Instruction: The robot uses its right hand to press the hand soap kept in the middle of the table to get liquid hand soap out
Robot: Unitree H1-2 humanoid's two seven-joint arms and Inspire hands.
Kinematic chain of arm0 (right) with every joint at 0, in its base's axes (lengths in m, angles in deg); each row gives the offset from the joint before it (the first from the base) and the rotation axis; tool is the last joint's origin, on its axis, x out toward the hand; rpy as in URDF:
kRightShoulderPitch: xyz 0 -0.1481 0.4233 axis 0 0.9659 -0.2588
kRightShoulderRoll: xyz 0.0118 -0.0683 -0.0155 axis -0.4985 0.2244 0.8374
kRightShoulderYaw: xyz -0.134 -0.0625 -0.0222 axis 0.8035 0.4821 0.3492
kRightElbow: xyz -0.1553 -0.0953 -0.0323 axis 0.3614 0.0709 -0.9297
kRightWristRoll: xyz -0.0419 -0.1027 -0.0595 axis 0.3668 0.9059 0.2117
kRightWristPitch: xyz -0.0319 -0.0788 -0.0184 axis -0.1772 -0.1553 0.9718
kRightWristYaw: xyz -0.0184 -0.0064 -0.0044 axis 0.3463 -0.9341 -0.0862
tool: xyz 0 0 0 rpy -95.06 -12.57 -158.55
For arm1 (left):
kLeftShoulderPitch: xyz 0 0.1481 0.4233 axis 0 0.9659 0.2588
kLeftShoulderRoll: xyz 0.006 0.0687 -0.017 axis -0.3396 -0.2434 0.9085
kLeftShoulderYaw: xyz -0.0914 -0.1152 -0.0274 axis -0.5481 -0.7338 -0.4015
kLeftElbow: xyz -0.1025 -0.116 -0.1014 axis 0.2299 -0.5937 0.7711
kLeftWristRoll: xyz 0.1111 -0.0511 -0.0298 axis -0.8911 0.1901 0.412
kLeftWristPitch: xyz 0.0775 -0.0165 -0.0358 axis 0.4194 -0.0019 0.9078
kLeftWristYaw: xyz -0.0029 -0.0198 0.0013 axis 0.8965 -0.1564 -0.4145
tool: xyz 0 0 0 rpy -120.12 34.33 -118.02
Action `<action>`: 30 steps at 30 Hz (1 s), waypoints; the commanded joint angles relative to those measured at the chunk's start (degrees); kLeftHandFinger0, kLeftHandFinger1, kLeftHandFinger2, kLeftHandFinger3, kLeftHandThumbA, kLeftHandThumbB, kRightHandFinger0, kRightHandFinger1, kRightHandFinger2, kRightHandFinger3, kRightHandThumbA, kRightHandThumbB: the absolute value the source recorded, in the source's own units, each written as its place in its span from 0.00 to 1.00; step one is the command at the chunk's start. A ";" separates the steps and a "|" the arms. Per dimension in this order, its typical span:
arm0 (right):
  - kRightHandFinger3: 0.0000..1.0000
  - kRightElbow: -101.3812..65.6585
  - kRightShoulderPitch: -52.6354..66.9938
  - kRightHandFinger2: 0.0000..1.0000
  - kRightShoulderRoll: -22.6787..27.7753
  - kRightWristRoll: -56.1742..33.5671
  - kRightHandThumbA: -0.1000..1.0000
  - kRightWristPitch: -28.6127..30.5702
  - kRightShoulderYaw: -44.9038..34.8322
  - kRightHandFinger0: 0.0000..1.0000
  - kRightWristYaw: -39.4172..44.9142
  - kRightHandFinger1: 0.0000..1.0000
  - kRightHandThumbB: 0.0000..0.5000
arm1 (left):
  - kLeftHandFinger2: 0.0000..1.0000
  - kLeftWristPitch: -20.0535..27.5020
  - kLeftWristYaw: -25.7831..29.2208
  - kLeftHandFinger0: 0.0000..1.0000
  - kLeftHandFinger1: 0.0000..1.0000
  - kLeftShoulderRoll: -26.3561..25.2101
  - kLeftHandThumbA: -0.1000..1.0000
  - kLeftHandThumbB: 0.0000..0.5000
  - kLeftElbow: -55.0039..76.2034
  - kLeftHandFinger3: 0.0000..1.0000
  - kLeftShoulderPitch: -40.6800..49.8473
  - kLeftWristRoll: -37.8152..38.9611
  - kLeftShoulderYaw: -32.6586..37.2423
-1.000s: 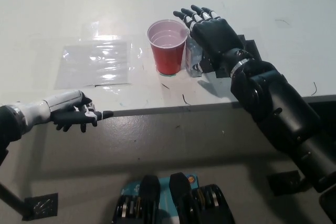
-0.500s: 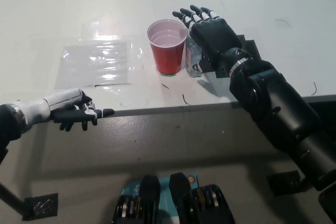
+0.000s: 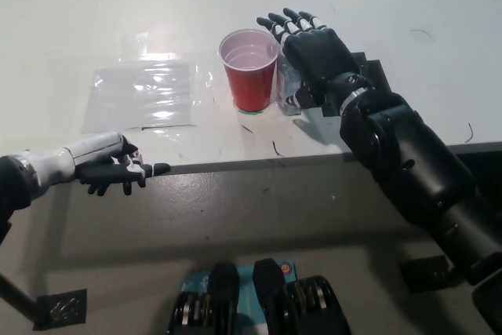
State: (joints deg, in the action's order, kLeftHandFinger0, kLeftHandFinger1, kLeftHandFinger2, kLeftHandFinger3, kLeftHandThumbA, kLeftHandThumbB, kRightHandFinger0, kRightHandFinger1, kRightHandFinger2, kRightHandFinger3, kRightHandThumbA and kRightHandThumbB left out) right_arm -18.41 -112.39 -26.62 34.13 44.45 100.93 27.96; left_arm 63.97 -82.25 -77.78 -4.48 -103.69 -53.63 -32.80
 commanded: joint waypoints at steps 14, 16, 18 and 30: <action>1.00 5.56 7.87 1.00 -0.58 -1.79 1.00 -1.93 2.80 1.00 8.24 1.00 0.82 | 0.36 1.26 -0.39 0.21 0.18 -2.61 0.85 0.67 0.79 0.62 -1.09 0.18 -1.24; 1.00 5.37 7.64 1.00 -0.50 -1.80 1.00 -2.13 2.78 1.00 8.57 1.00 0.80 | 0.36 0.55 -0.72 0.21 0.18 -2.41 0.84 0.68 0.72 0.61 -0.85 0.92 -1.47; 1.00 5.40 7.23 1.00 -0.58 -1.91 1.00 -2.57 2.58 1.00 8.87 1.00 0.76 | 0.36 0.98 -0.64 0.24 0.19 -2.66 0.87 0.70 0.90 0.63 -0.37 0.32 -1.02; 1.00 -1.00 3.19 1.00 1.78 -4.24 1.00 -1.08 -0.10 1.00 9.91 1.00 0.80 | 0.39 -0.71 -0.93 0.26 0.21 -2.42 0.86 0.74 1.10 0.61 1.81 0.35 -0.54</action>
State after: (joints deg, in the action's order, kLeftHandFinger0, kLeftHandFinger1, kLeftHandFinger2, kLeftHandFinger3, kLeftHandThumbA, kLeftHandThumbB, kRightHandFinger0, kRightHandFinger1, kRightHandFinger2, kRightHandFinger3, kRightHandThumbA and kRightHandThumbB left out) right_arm -20.26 -112.17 -26.14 33.57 44.53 100.16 27.59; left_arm 63.88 -82.28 -77.82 -4.47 -101.39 -53.38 -32.43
